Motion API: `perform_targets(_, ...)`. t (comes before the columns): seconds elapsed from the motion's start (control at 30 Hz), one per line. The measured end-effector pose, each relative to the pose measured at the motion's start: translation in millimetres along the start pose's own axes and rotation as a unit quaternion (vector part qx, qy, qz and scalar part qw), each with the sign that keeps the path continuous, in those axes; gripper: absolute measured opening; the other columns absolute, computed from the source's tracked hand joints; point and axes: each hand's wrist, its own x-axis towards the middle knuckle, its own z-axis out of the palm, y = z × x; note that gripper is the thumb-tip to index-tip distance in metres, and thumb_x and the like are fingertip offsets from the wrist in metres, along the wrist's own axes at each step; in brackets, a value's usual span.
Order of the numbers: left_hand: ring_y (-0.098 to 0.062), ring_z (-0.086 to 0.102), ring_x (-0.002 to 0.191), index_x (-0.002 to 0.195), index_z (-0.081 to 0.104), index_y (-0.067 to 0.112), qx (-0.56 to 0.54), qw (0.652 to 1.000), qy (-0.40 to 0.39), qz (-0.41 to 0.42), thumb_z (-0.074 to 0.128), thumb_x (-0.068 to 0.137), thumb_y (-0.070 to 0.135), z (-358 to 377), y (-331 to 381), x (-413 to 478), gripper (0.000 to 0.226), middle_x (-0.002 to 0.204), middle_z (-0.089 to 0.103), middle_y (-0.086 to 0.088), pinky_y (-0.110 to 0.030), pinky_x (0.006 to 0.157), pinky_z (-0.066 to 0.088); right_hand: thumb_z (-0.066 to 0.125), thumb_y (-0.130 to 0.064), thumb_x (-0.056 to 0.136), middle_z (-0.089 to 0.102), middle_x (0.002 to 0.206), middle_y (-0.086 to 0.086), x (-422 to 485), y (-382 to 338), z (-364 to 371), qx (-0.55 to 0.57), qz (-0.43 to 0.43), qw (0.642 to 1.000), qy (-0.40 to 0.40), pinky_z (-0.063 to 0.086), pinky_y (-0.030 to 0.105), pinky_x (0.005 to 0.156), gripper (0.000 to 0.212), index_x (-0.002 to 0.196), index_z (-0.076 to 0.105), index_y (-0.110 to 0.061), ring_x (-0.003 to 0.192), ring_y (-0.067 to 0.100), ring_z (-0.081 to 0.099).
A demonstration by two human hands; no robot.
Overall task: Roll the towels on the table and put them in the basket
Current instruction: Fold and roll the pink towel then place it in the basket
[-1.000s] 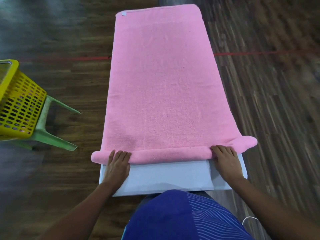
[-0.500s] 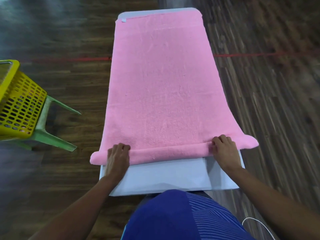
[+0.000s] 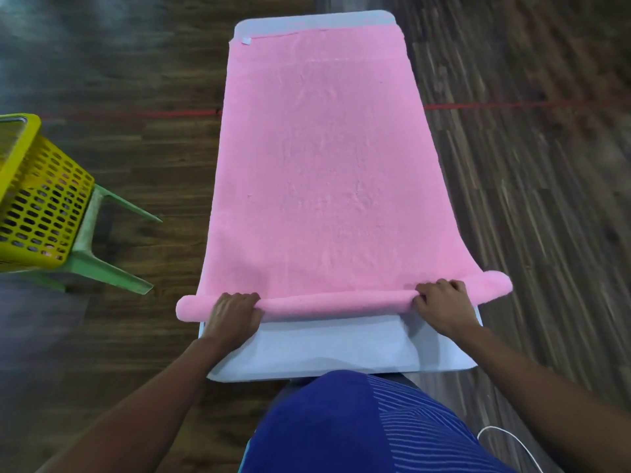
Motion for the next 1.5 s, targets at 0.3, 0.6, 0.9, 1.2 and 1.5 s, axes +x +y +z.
perform_targets(0.3, -0.030, 0.056, 0.100, 0.110, 0.062, 0.006, 0.004, 0.988, 0.152, 0.014, 0.046, 0.084, 0.016, 22, 7, -13, 0.033, 0.108, 0.062, -0.012, -0.045, 0.089, 0.043, 0.040, -0.031, 0.085, 0.062, 0.096, 0.005, -28, 2, 24, 0.106, 0.004, 0.980, 0.171, 0.039, 0.040, 0.075, 0.031, 0.094, 0.063, -0.013, 0.086, 0.027, 0.053)
perform_targets(0.6, -0.033, 0.064, 0.093, 0.103, 0.068, 0.005, 0.028, 0.996, 0.083, -0.031, 0.064, 0.078, 0.011, 15, 5, -2, 0.026, 0.098, 0.070, -0.013, -0.051, 0.100, 0.041, 0.066, -0.016, 0.077, 0.071, 0.097, 0.003, -22, 3, 24, 0.088, -0.017, 0.990, 0.108, 0.037, 0.040, 0.094, 0.026, 0.103, 0.066, -0.017, 0.091, 0.026, 0.063)
perform_targets(0.9, -0.030, 0.056, 0.087, 0.102, 0.063, 0.009, -0.009, 0.987, 0.151, -0.046, 0.047, 0.086, 0.022, 4, -1, 14, 0.026, 0.096, 0.065, -0.008, -0.045, 0.088, 0.038, 0.060, -0.029, 0.085, 0.059, 0.103, 0.011, -2, 8, 6, 0.050, 0.063, 0.989, 0.124, 0.036, 0.044, 0.080, 0.022, 0.101, 0.059, -0.014, 0.091, 0.033, 0.053)
perform_targets(1.2, -0.031, 0.054, 0.119, 0.130, 0.056, 0.006, 0.026, 0.999, 0.034, 0.013, 0.072, 0.071, 0.006, 26, 2, -6, 0.062, 0.128, 0.059, -0.012, -0.051, 0.106, 0.039, 0.072, -0.006, 0.068, 0.061, 0.121, 0.012, -17, 5, 24, 0.070, -0.016, 0.992, 0.105, 0.041, 0.046, 0.098, 0.052, 0.119, 0.058, -0.008, 0.111, 0.032, 0.057)
perform_targets(1.5, -0.027, 0.057, 0.070, 0.087, 0.057, 0.016, 0.012, 0.998, -0.022, -0.051, 0.049, 0.091, 0.023, -10, 14, 16, 0.011, 0.081, 0.069, -0.007, -0.038, 0.083, 0.039, 0.033, -0.035, 0.076, 0.070, 0.093, 0.001, 4, 8, -6, 0.006, 0.019, 1.000, -0.008, 0.030, 0.038, 0.083, 0.042, 0.093, 0.068, -0.023, 0.091, 0.025, 0.059)
